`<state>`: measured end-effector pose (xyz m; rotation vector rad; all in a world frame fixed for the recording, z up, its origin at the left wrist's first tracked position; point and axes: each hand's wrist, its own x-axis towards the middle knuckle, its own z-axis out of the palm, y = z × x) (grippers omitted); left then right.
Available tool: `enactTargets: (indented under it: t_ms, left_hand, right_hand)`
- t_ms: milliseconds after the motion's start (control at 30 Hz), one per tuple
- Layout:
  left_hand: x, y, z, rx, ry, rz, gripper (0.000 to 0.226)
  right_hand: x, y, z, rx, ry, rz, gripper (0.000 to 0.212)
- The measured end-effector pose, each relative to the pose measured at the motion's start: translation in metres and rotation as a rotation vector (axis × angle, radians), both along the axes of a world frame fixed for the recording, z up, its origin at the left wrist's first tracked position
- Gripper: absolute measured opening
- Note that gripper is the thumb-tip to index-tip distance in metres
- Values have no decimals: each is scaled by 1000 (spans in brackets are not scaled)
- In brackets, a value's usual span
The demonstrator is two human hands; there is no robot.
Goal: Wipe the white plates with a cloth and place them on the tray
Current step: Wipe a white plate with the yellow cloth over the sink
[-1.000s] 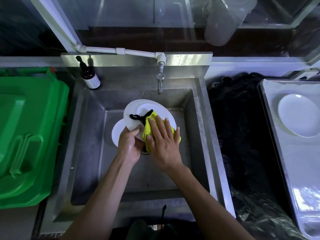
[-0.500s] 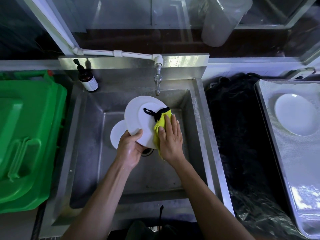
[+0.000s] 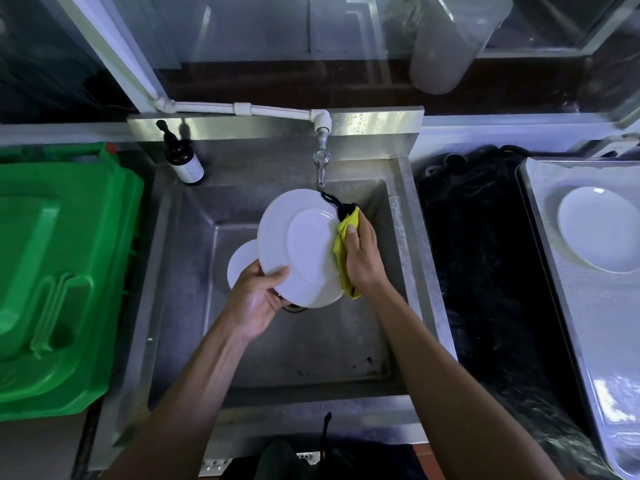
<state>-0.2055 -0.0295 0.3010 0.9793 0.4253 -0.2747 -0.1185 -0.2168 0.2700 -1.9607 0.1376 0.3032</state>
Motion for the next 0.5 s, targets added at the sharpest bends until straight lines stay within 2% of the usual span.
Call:
enactTargets:
  t_ms: [133, 333, 500]
  left_hand:
    - [0, 9, 4, 88, 10, -72, 31]
    - [2, 12, 4, 146, 45, -188, 54]
    - [7, 11, 5, 138, 46, -214, 52]
  right_hand:
    - [13, -3, 6, 18, -29, 24, 54]
    - [30, 0, 20, -124, -136, 152, 51]
    - [28, 12, 34, -264, -277, 246, 47]
